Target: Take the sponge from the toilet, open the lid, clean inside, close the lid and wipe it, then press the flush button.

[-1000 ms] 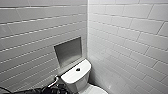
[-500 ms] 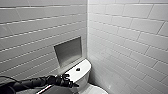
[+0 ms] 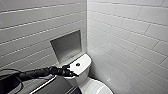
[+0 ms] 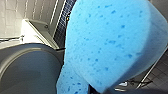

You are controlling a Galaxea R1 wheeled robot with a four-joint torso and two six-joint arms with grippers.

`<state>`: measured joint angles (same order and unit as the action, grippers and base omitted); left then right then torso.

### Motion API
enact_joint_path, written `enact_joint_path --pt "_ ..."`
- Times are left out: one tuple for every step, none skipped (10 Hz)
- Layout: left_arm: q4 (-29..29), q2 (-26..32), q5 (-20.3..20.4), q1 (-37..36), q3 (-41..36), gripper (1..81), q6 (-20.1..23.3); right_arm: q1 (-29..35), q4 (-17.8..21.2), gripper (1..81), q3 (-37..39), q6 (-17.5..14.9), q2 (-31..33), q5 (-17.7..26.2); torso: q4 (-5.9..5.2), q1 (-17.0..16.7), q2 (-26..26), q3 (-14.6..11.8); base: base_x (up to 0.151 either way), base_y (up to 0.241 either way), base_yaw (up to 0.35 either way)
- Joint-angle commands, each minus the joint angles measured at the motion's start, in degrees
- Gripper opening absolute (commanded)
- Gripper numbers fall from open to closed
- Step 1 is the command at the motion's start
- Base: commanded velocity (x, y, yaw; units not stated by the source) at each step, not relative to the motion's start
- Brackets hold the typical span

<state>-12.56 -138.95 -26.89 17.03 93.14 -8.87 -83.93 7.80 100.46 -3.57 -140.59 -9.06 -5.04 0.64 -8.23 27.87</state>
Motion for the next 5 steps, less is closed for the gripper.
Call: enact_joint_path --pt "-1.5 -1.2 -5.3 -11.9 4.3 81.1 -1.1 1.1 0.7 1.0 -3.1 0.1 1.2 4.8 0.00 0.0 0.0 2.7 0.000 0.000 0.000" --pt "-1.4 -2.4 -5.9 -12.8 6.4 81.1 -1.1 1.1 0.7 1.0 -3.1 0.2 1.1 4.8 0.00 0.0 0.0 1.2 0.000 0.000 0.000" --pt "-1.3 -3.1 -6.1 -13.4 7.8 81.1 -1.1 1.1 0.7 1.0 -3.1 0.4 1.2 4.8 0.00 0.0 0.0 1.6 0.000 0.000 0.000" --pt "-1.3 -3.8 -7.0 -14.2 9.3 81.1 -1.1 1.1 0.7 1.0 -3.1 0.6 1.2 4.8 0.00 0.0 0.0 2.0 0.000 0.000 0.000" --pt "-1.3 -4.5 -7.7 -15.8 10.7 81.1 -1.1 1.1 0.7 1.0 -3.1 0.6 1.2 4.8 0.00 0.1 0.1 1.9 0.000 0.000 0.000"
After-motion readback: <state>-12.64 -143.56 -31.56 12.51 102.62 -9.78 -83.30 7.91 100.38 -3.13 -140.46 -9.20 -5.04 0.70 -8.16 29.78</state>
